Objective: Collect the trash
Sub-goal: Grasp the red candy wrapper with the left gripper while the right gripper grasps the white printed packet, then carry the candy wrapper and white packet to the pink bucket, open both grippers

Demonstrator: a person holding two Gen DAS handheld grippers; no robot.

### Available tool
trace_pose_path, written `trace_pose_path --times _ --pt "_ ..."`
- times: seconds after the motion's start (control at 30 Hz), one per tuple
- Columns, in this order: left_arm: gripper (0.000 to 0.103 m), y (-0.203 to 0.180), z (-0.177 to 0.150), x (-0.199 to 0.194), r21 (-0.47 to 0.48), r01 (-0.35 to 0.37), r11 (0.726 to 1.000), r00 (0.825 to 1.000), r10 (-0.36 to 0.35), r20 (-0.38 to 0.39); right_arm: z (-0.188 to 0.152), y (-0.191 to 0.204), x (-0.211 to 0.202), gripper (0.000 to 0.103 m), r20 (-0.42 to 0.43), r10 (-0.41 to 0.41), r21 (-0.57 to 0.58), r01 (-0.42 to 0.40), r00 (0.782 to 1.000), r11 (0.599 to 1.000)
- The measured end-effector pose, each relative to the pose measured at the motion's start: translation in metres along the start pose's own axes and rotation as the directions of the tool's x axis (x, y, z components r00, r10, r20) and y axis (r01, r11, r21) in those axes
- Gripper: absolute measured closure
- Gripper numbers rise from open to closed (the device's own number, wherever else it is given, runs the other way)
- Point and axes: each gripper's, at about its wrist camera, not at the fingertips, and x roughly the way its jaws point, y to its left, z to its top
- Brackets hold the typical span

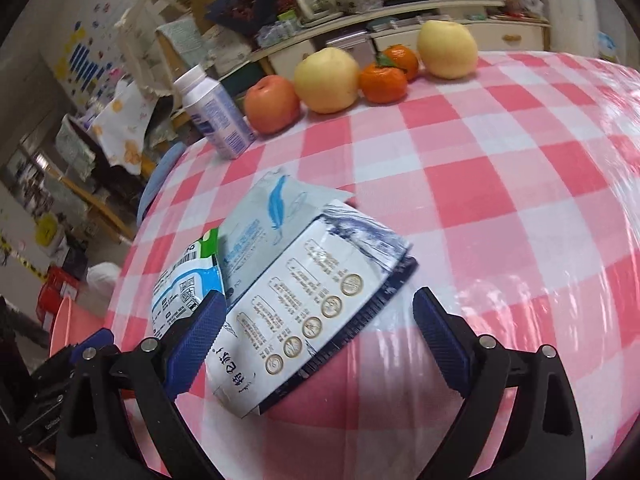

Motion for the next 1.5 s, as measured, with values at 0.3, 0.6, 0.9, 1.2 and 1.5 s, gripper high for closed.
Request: trace_pose_path --times 0.3,0.6,0.9,1.2,1.5 --pt "0.049 -0.001 0.001 0.0 0.009 0.005 1.0 1.0 -0.005 0.006 -0.004 0.008 0.003 0.03 -0.002 0.05 0.064 -0.049 0.999 0.997" --pt "0.032 -0.004 -0.009 0.006 0.081 0.087 0.993 0.991 -0.077 -0.109 0.009 0.031 0.026 0.017 -0.007 -0.043 -0.07 0.043 0.999 0.997" --pt "0.017 -0.006 -0.025 0.02 0.162 0.045 0.986 0.975 -0.008 -0.222 0.012 0.037 0.035 0.028 -0.035 -0.109 -0.228 0.098 0.993 0.969" --pt "0.02 -0.003 -0.026 0.02 0.154 0.017 0.988 0.981 0.013 -0.194 0.007 0.033 0.027 0.041 -0.041 -0.058 -0.236 0.047 0.997 0.971" --pt "0.05 0.004 -0.024 0.016 0.131 0.009 0.991 0.987 0.013 -0.162 0.003 0.02 0.015 0.048 -0.03 0.023 -0.155 -0.027 0.999 0.987"
